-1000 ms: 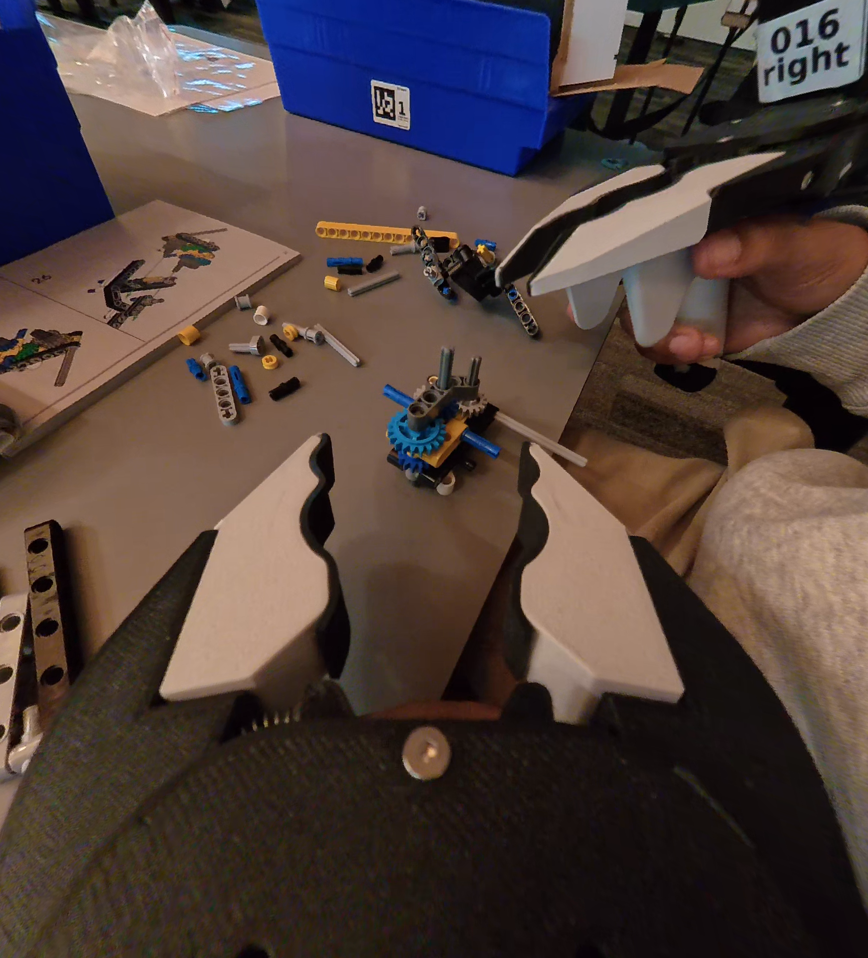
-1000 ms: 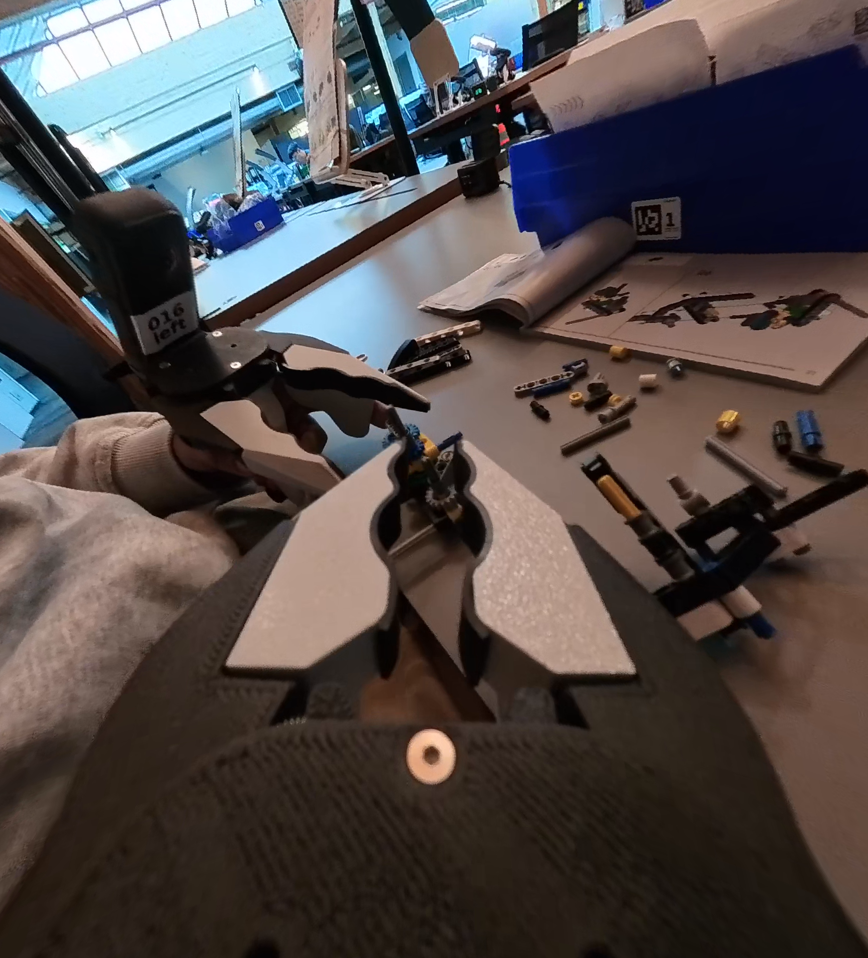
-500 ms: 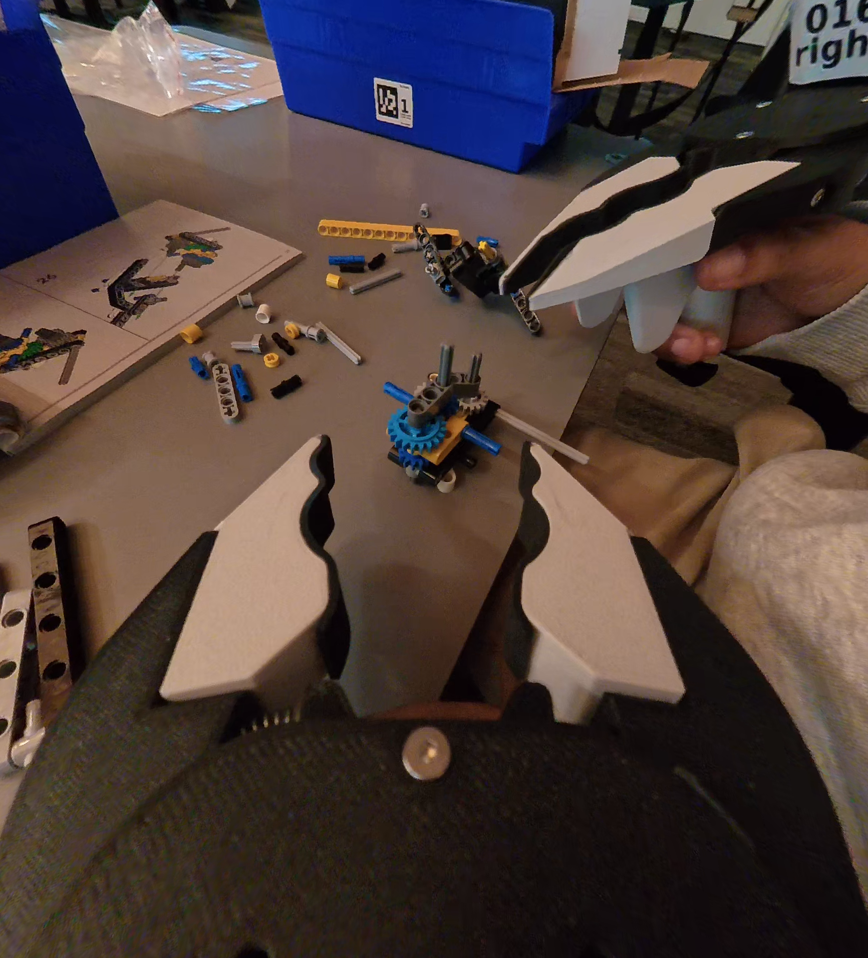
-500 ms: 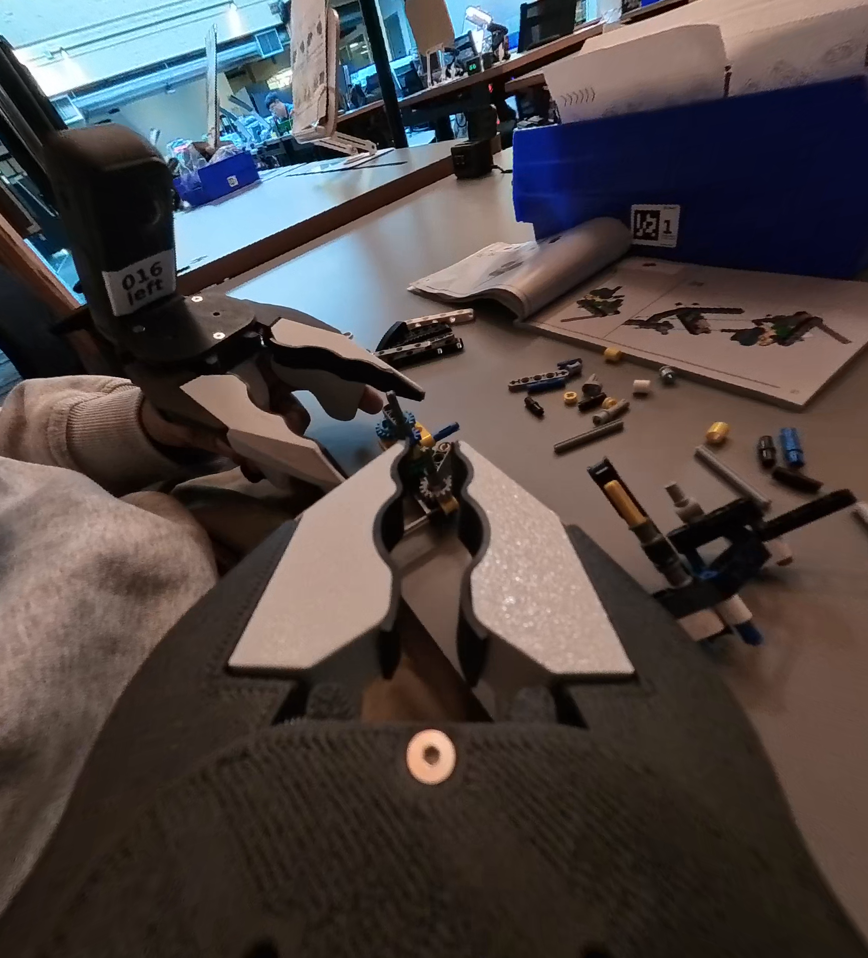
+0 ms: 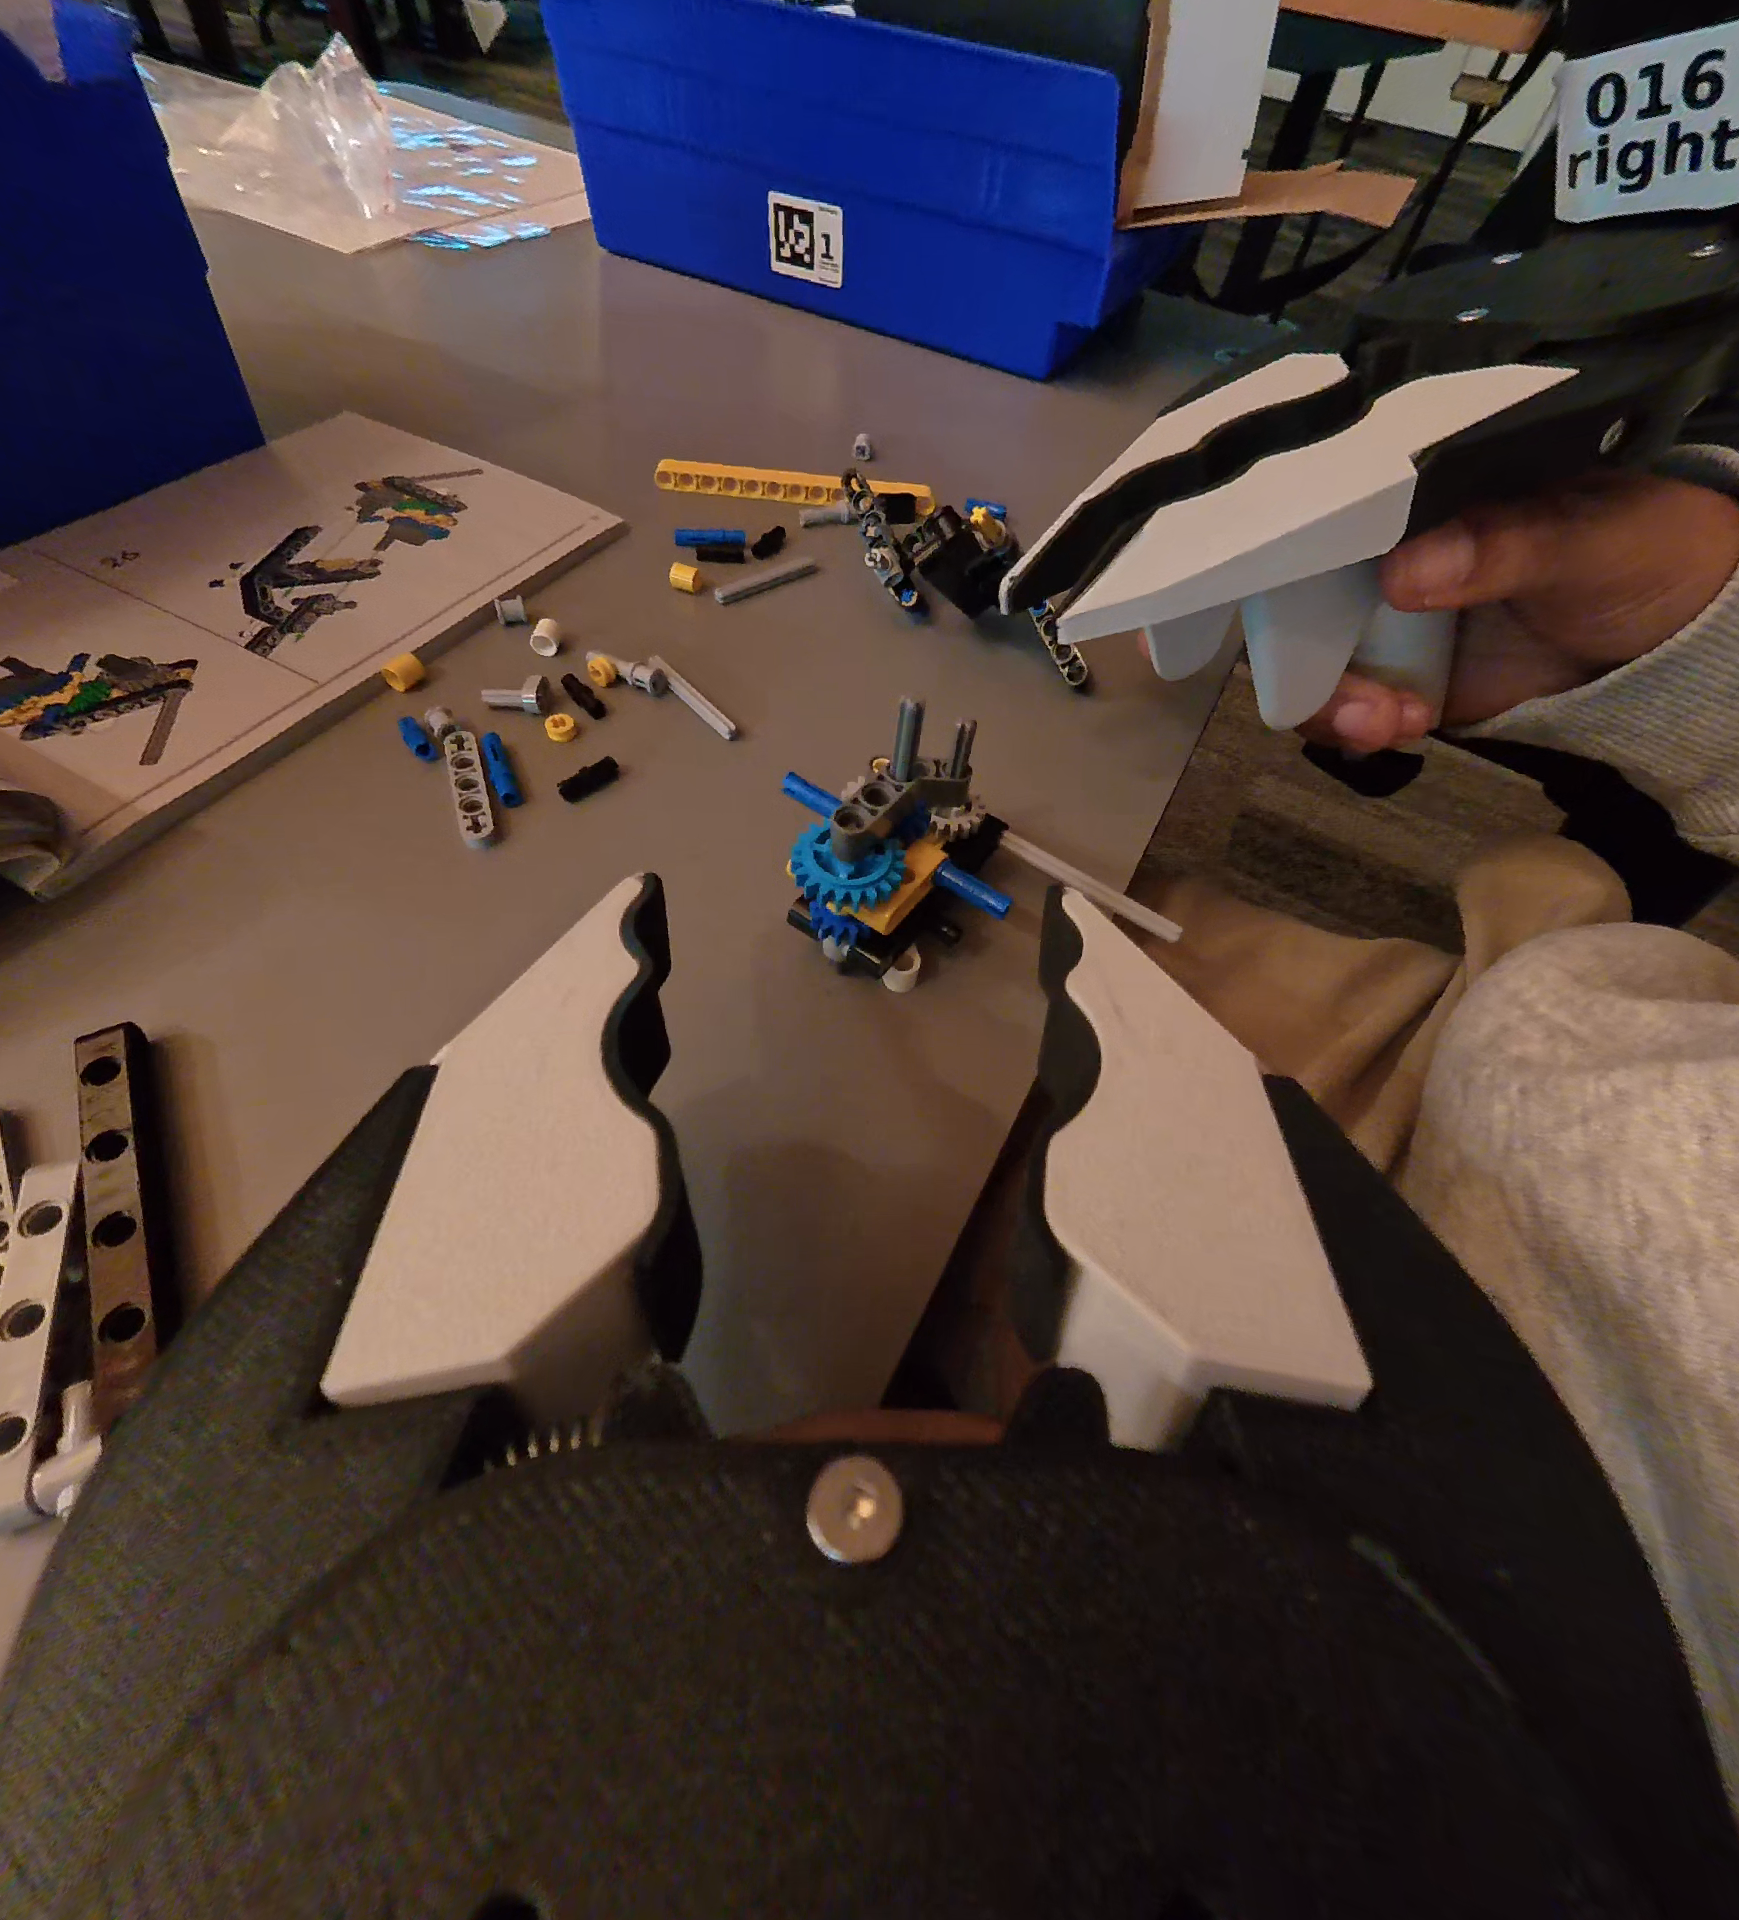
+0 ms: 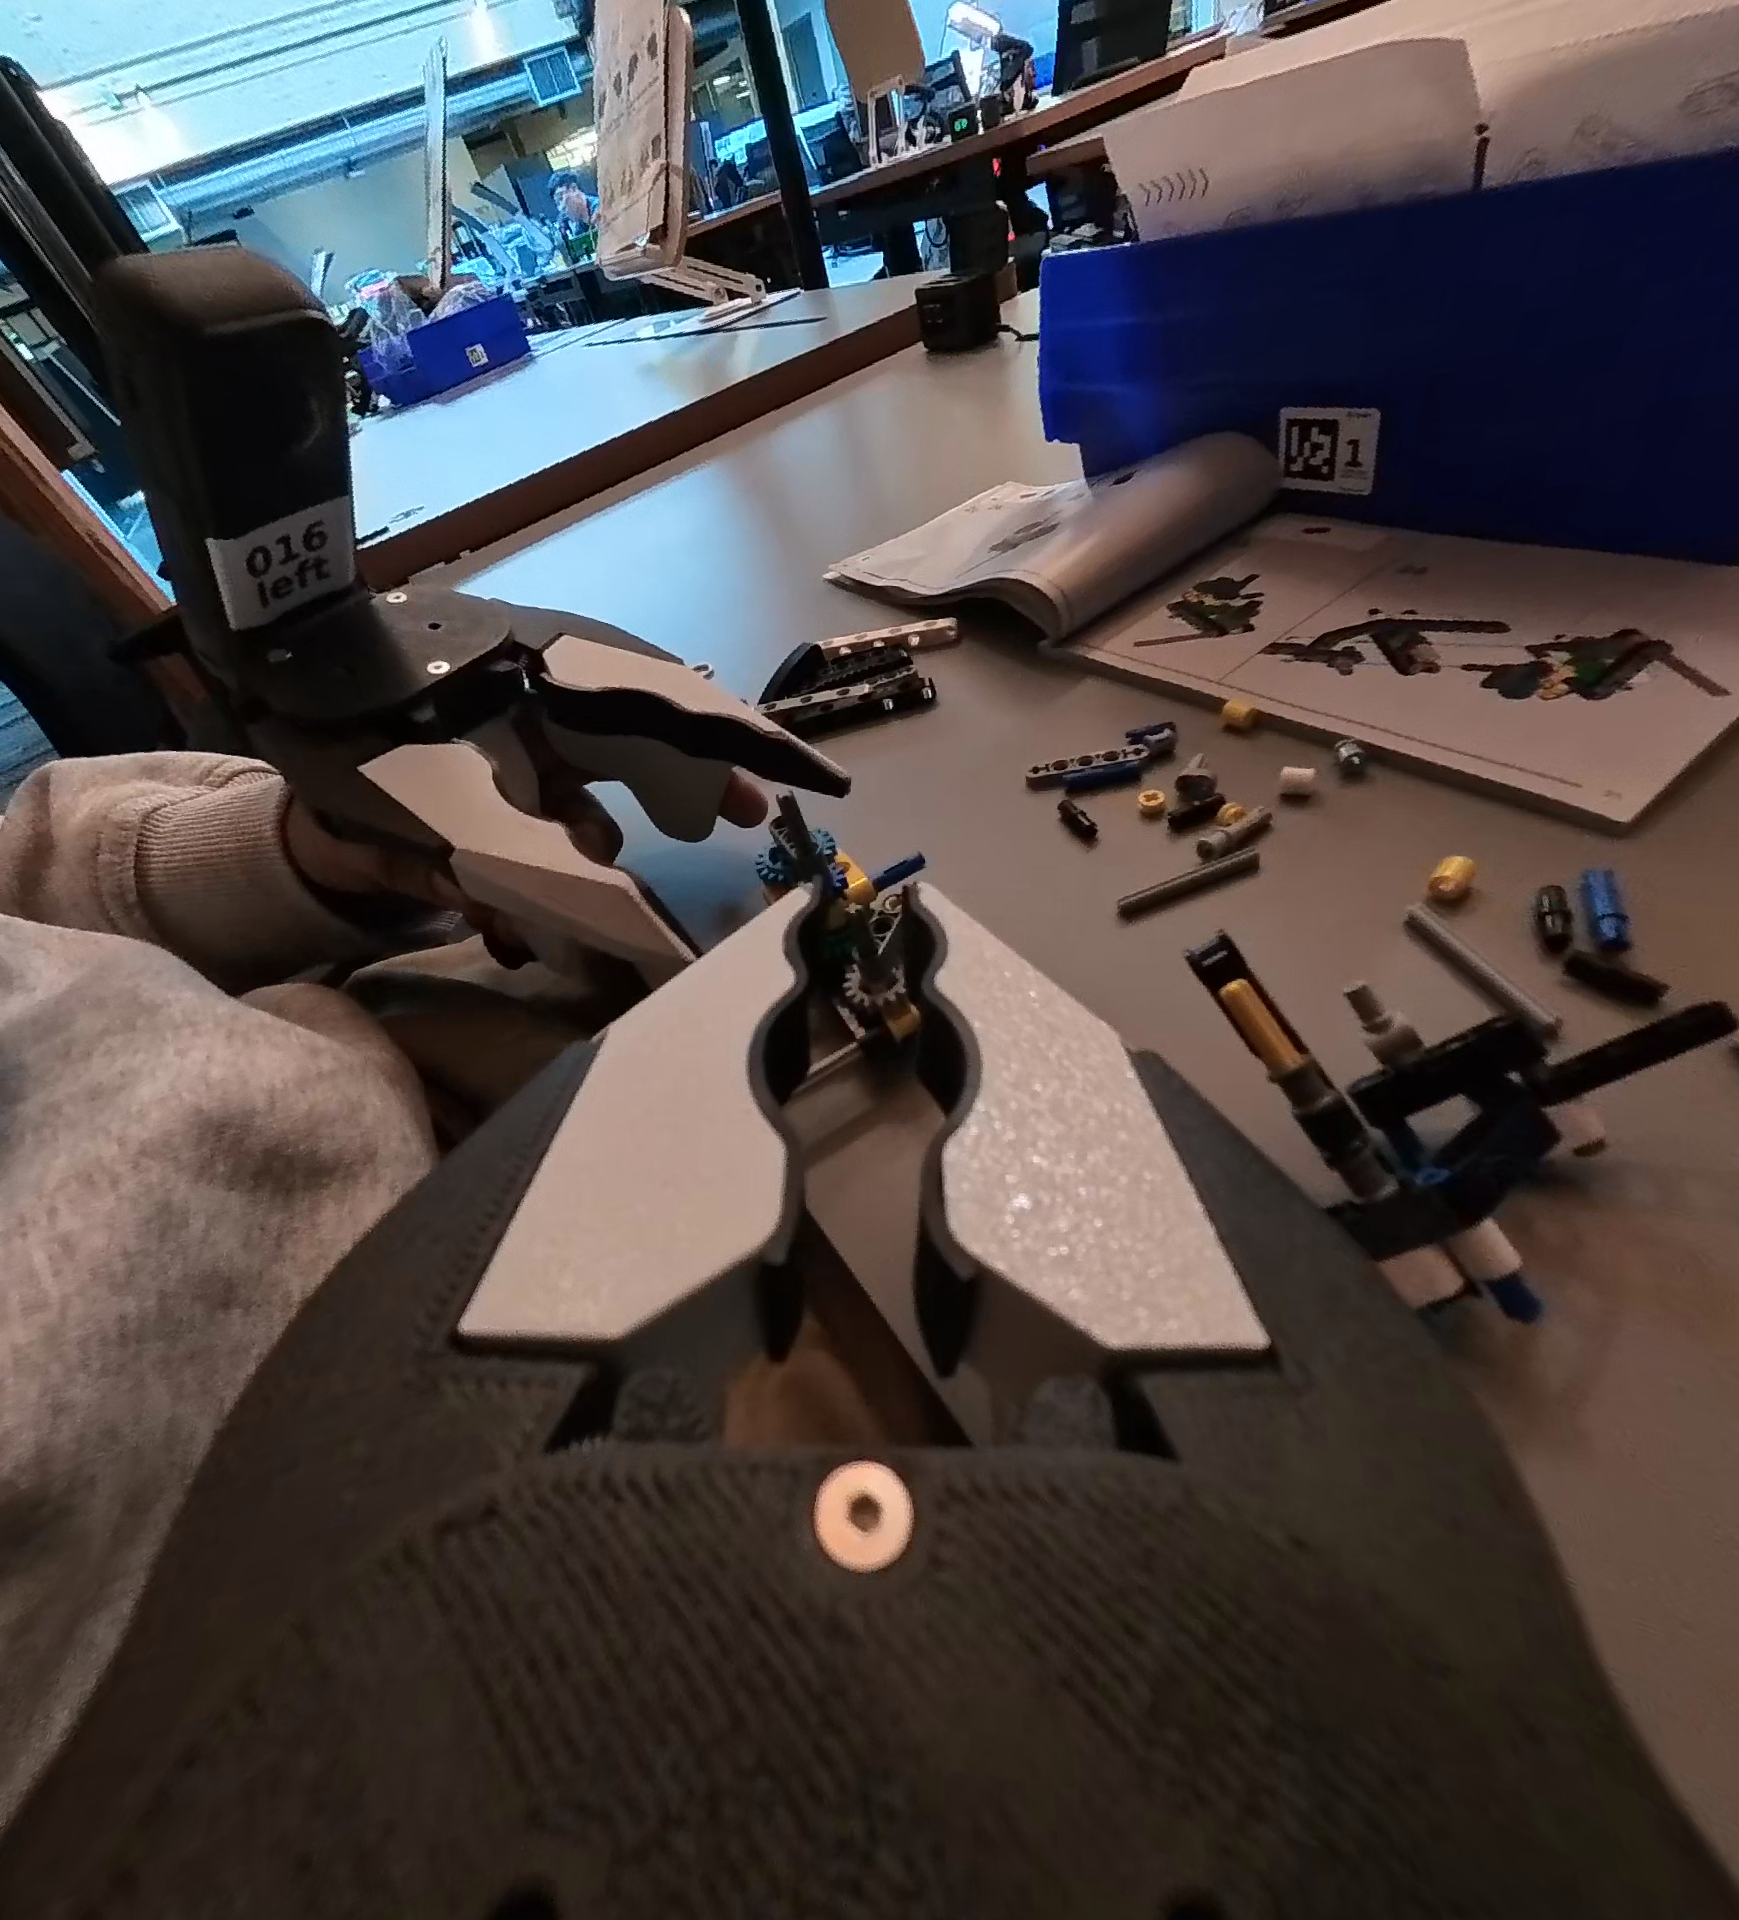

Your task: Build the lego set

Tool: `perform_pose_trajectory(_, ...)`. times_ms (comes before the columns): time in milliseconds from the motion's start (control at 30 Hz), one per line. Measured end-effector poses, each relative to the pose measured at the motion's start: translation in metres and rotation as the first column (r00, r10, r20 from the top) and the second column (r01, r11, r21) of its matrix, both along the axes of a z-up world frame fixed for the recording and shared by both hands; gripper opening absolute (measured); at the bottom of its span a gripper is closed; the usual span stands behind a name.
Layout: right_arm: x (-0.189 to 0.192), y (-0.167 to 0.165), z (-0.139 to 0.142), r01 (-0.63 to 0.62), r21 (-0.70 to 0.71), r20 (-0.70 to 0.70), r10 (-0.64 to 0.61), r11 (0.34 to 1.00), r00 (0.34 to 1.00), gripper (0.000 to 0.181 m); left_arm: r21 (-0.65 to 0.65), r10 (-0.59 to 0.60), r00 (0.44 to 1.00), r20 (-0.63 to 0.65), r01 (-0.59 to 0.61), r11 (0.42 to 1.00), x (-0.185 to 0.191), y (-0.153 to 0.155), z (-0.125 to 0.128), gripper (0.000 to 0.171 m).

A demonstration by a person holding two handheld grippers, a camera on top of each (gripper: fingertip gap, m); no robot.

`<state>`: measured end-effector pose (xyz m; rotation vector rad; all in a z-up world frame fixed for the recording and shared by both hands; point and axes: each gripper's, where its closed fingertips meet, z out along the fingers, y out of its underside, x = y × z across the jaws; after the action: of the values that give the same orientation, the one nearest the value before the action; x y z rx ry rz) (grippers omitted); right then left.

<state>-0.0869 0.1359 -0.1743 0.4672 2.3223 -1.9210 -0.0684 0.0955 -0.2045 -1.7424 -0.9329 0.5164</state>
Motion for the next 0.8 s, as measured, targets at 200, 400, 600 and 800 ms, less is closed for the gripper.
perform_pose_trajectory(200, 0.0003, -0.0001, -0.0005, 0.002, 0.005, -0.003, -0.002, 1.000, 1.000, 0.012, 0.000, -0.004, 1.000, 0.002, 0.004, 1.000, 0.0002, 0.0005, -0.0003, 0.070)
perform_pose_trajectory(400, 0.0000, 0.0012, -0.0006, 0.009, 0.005, -0.004, -0.009, 1.000, 1.000, 0.012, -0.002, -0.009, 1.000, 0.009, 0.009, 1.000, 0.0002, 0.0013, -0.0011, 0.070)
perform_pose_trajectory(600, -0.0001, 0.0019, -0.0011, 0.011, 0.008, -0.004, -0.011, 1.000, 1.000, 0.012, -0.005, -0.003, 1.000, 0.023, 0.003, 1.000, -0.0007, 0.0009, -0.0030, 0.067)
perform_pose_trajectory(800, -0.0003, 0.0020, -0.0016, 0.013, 0.011, -0.003, -0.012, 1.000, 1.000, 0.012, -0.033, 0.004, 1.000, 0.023, -0.003, 0.999, -0.0013, 0.0013, -0.0057, 0.063)
